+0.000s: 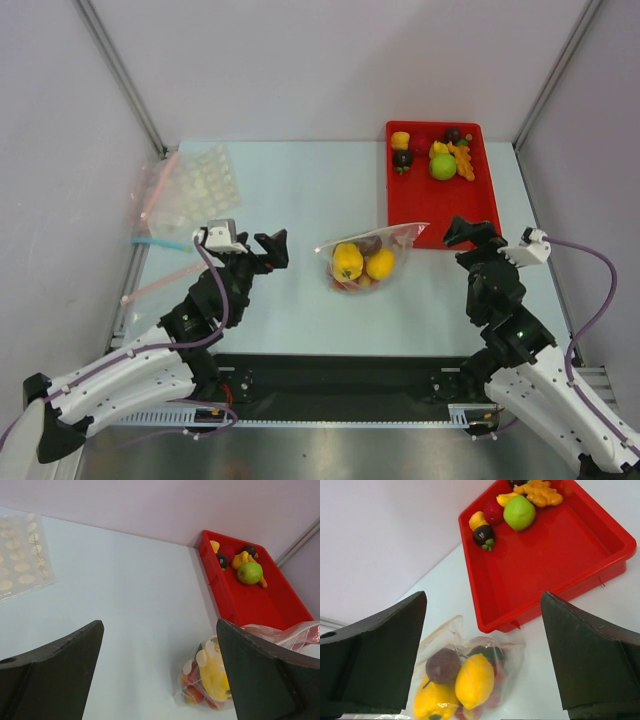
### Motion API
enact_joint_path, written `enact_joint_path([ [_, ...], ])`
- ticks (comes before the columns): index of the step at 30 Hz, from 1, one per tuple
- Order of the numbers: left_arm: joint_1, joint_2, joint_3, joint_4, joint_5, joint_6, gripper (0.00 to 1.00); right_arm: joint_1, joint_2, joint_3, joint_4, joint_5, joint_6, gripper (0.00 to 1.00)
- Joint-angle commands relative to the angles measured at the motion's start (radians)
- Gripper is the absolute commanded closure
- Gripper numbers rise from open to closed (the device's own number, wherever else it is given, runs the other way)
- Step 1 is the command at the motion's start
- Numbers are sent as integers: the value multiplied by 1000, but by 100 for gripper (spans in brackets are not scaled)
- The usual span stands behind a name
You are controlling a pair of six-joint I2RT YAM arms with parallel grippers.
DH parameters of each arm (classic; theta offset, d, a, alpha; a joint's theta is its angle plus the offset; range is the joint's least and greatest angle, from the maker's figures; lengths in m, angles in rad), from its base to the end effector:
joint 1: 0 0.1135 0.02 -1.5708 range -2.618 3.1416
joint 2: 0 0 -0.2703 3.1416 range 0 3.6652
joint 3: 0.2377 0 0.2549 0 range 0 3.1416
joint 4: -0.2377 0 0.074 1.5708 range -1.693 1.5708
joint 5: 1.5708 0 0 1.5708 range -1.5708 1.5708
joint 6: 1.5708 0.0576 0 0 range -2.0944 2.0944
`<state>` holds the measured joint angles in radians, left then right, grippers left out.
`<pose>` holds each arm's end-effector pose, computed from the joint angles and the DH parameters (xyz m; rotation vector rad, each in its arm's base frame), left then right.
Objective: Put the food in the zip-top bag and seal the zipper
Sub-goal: Reset both arms
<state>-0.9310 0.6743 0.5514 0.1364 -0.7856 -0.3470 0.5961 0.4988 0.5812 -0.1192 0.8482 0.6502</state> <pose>0.1382 -0.1175 0.3130 -0.1660 1.5660 -0.3948 0.1373 0.0409 0.3189 0.6790 1.4516 0.2878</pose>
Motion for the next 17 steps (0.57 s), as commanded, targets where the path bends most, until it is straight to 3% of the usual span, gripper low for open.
enact_joint_path([
  [1, 6, -10, -7, 63, 60, 39, 0, 1, 23, -1, 8, 49, 37, 0],
  [6, 6, -4, -2, 63, 108, 46, 0, -2, 69, 66, -105, 107, 123, 0],
  [17, 6, -2, 1, 63, 126, 49, 0, -2, 106, 85, -114, 87, 128, 0],
])
